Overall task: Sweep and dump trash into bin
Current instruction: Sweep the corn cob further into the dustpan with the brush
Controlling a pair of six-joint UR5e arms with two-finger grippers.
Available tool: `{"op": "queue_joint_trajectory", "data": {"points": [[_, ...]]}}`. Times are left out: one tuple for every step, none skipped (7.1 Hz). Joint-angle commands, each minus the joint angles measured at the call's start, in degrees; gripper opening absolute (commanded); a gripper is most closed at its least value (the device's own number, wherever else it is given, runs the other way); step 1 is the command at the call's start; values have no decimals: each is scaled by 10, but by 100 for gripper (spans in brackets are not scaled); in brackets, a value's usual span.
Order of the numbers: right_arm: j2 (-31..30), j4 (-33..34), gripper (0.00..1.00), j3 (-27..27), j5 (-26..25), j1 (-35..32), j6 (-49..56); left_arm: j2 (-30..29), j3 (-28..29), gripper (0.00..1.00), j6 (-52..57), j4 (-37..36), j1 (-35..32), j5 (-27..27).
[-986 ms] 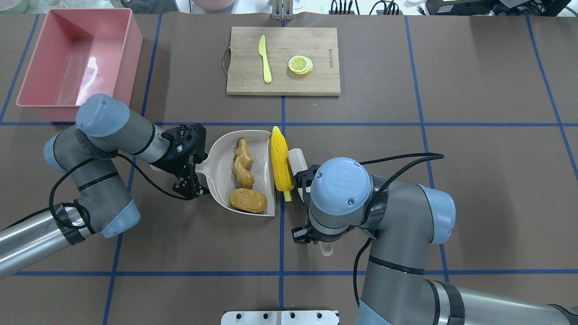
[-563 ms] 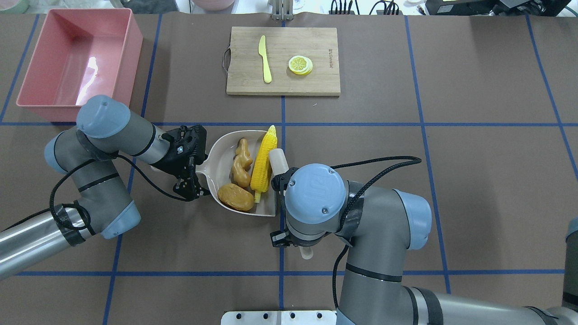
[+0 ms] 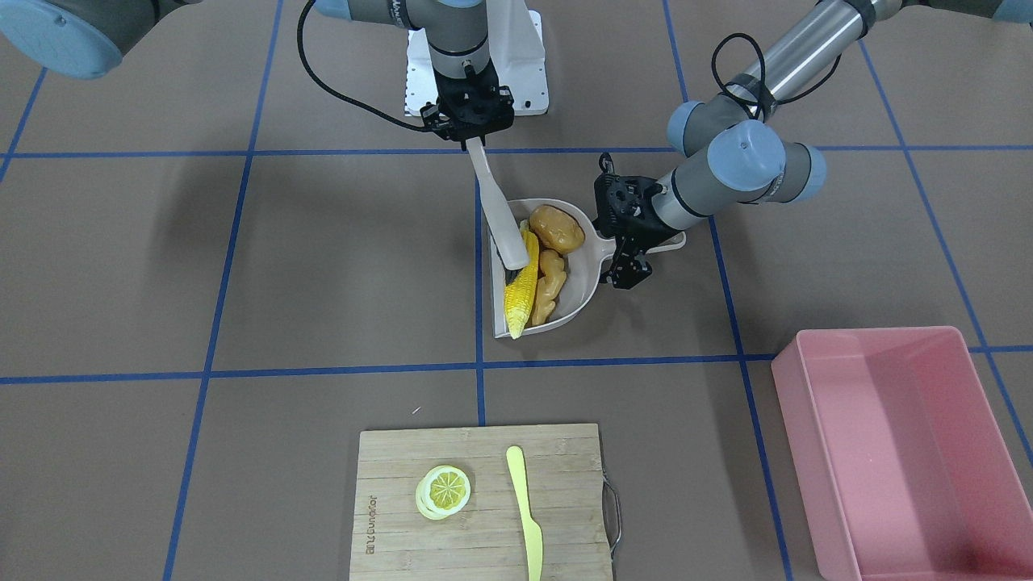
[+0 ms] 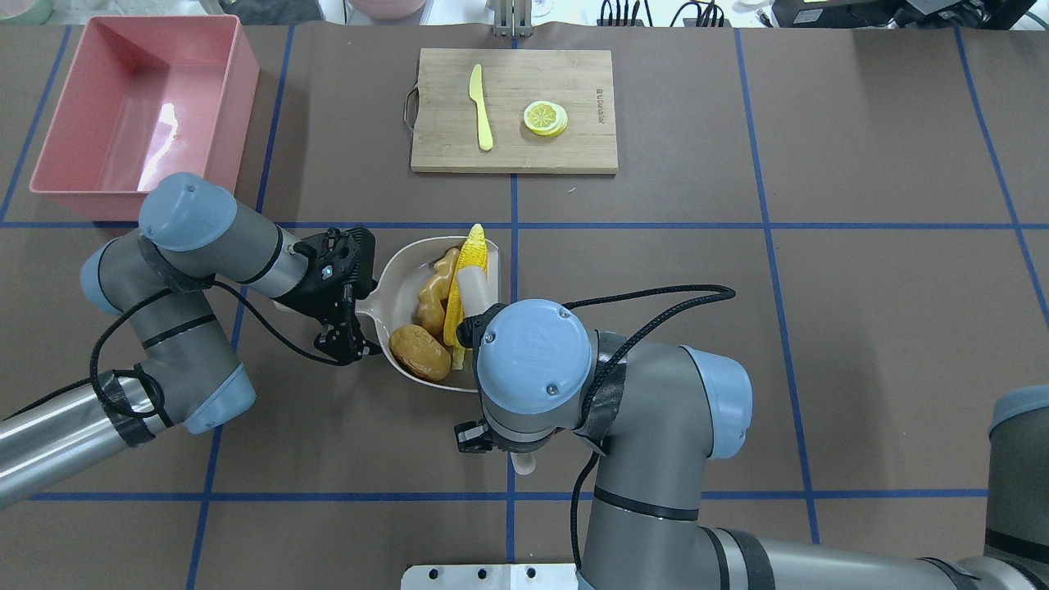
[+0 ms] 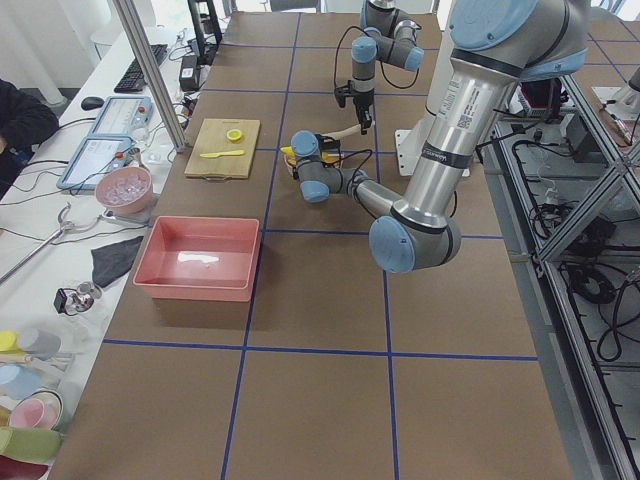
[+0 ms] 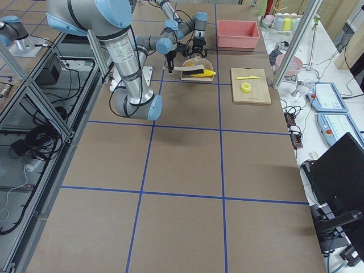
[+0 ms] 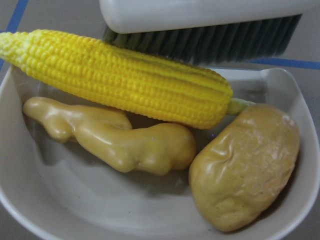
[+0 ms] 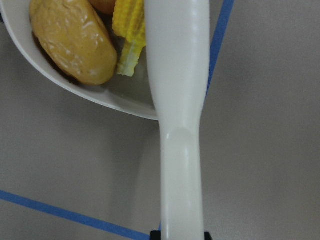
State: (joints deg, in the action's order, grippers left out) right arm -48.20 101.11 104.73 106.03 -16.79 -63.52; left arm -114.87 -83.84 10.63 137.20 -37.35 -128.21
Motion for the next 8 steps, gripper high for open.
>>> {"op": "queue_joint_trajectory", "data": {"points": [[3,6,0,5,4,0,1,0,0,97,-1,0,0,0],[-14,12,0,15,7,-2,9,0,0,97,0,0,0,0],[-15,10,0,10,3,0,7,0,0,97,-1,0,0,0],[-20,8,0,8,1,2,10,0,-1,97,0,0,0,0],[-18,7,0,7,1,3,9,0,-1,97,0,0,0,0],[-19,7,0,6,1,5,8,0,-1,97,0,0,0,0],[-20,7,0,7,1,5,2,0,-1,97,-1,0,0,0],[-22,6,0,6,1,8,1,0,-1,97,0,0,0,0]]}}
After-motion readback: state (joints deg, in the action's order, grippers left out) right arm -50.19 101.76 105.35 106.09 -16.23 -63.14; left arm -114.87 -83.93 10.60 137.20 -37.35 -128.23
